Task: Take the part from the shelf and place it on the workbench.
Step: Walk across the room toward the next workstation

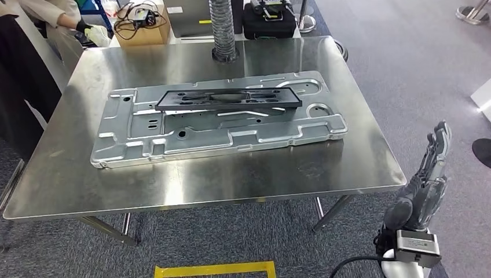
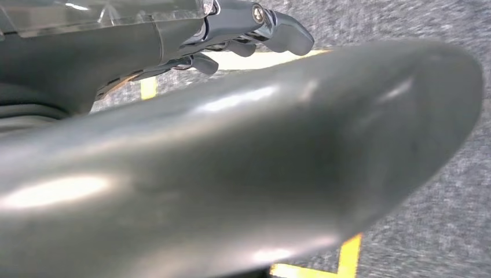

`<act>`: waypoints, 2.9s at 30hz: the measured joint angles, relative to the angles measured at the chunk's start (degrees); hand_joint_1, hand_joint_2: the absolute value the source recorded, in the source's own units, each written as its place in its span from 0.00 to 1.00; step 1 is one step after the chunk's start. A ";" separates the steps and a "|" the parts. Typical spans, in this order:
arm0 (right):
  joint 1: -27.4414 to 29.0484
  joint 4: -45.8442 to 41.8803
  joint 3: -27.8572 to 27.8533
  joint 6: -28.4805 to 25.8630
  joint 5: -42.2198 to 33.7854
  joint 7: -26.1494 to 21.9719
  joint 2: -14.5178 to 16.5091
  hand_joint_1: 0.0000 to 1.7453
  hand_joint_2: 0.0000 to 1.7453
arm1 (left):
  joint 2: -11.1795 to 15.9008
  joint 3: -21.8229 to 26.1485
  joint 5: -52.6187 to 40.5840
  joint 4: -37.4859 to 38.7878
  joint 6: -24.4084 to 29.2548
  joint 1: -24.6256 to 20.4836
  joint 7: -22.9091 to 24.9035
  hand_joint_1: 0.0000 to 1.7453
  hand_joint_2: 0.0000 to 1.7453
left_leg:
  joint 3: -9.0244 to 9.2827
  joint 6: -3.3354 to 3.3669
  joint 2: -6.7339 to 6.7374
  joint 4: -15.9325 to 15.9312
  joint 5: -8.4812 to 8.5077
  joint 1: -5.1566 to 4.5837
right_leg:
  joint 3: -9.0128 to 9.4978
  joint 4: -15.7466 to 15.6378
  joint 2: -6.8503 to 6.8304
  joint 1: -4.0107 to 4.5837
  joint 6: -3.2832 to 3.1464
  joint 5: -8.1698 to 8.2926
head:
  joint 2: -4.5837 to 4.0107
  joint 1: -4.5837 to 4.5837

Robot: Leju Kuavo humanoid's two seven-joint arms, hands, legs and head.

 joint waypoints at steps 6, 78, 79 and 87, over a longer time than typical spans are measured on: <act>3.51 1.84 -2.02 0.78 0.50 0.03 0.39 0.00 1.00 | -0.10 0.37 -0.79 -0.02 -0.65 0.14 -0.11 0.00 0.00 | -2.46 2.04 0.63 -1.52 2.96 0.01 | -2.36 6.09 0.43 -0.68 2.06 -6.67 | 0.00 0.14; -4.76 99.30 -35.30 27.83 24.42 33.95 10.57 0.00 1.00 | -2.30 0.01 -4.74 0.03 -0.57 0.63 0.05 0.00 0.00 | -8.40 -0.07 1.28 -0.45 7.58 0.02 | 13.35 -3.18 0.56 -1.22 1.26 -9.95 | -0.01 -0.01; -4.76 99.31 -35.53 27.95 24.34 34.11 10.58 0.00 1.00 | -2.30 0.00 -4.76 0.03 -0.57 0.62 0.16 0.00 0.00 | -8.56 -0.47 1.28 -0.41 7.86 0.13 | 13.12 -3.33 0.53 -1.20 0.74 -9.81 | -0.01 0.01; -4.47 99.38 -36.95 28.70 23.66 34.87 10.59 0.00 1.00 | -2.40 -0.07 -4.90 0.05 -0.66 0.91 0.39 0.00 0.00 | -12.31 -1.47 0.78 14.91 -1.30 0.55 | 9.99 -2.87 0.25 -0.50 -0.99 -7.33 | -0.01 -0.27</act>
